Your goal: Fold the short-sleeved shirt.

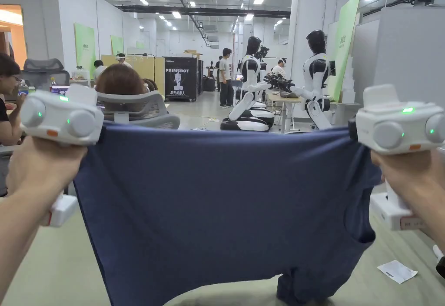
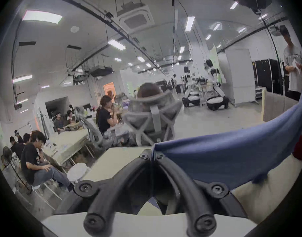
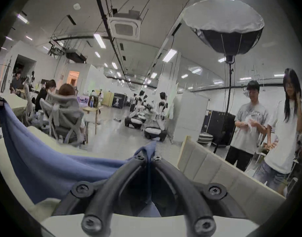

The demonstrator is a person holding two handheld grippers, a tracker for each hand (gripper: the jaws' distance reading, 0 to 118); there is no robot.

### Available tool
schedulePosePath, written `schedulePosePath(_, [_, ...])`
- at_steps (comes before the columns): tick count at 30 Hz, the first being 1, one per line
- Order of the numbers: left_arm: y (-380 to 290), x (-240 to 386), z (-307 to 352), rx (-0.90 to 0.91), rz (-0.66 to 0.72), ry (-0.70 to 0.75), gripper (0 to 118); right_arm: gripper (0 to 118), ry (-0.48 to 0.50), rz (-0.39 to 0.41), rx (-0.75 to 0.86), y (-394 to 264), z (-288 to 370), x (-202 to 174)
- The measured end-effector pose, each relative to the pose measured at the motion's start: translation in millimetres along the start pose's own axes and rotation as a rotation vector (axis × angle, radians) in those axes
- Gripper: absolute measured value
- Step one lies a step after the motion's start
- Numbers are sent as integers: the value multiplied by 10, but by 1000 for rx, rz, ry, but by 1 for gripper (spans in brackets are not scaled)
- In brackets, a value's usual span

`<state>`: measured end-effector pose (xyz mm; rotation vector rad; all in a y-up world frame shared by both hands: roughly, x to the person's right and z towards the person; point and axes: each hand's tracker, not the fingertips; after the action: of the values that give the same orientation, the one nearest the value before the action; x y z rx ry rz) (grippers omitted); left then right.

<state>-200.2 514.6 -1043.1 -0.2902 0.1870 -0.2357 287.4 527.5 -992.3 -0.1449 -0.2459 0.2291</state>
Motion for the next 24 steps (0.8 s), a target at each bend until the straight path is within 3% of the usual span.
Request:
schedulePosePath(7, [-620,84,224,-63,27,-54,0,2,19,-15,-48,-487,154,6])
schedulePosePath(14, [-1422,30,898,-106,19,-146,0,2,77,1,-78,-1148,919,103])
schedulePosePath(19, [-2395,48,1532,-173,12,-223,0,2,145,86,-183,-2161,1492,127])
schedulePosePath(24, [-3491,168,1915,-336,9,-256,0,2,209,85,-388,-3373,1930,32])
